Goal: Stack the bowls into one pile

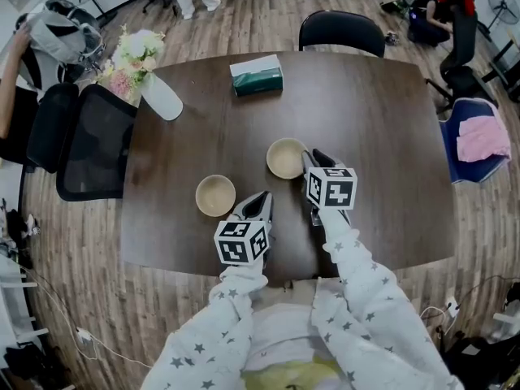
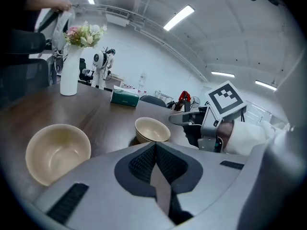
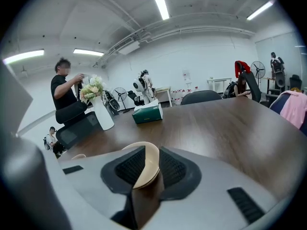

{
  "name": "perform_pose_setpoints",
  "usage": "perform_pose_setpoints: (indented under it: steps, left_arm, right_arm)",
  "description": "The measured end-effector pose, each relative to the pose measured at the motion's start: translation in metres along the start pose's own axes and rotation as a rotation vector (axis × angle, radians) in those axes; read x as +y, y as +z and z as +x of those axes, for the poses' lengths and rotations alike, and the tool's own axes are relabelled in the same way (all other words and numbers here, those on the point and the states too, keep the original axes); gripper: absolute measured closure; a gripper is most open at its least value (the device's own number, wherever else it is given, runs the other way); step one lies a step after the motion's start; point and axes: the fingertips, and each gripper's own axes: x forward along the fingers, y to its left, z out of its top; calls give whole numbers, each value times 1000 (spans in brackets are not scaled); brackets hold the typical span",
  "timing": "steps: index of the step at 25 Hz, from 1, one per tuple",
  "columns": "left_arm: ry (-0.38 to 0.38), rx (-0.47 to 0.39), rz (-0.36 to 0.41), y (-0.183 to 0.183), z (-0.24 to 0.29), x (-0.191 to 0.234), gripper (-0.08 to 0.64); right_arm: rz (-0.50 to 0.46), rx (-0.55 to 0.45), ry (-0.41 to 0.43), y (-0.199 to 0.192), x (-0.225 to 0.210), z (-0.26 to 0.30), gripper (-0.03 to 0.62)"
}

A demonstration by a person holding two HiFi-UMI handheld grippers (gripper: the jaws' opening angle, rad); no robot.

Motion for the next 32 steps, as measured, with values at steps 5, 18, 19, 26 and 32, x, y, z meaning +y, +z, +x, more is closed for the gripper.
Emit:
perform_pose_setpoints:
  steps: [5, 18, 19, 26, 32]
  left_arm:
    - [23, -23, -4, 1, -12, 0, 534]
    - [145, -123, -44, 2, -52, 9, 534]
    - [161, -133, -49, 2, -57, 12, 534]
    - [255, -180, -93, -8, -86, 35, 534]
    - [284, -175, -117, -12, -103, 58, 534]
  right_arm:
    - [14, -49, 25, -1, 6, -18, 542]
    - [15, -62, 208, -5, 46, -39, 554]
    - [13, -59, 224, -7, 52, -38, 553]
    - [-6, -37, 345, -17, 94, -32, 553]
    - [-21, -20, 416, -22, 133, -22, 552]
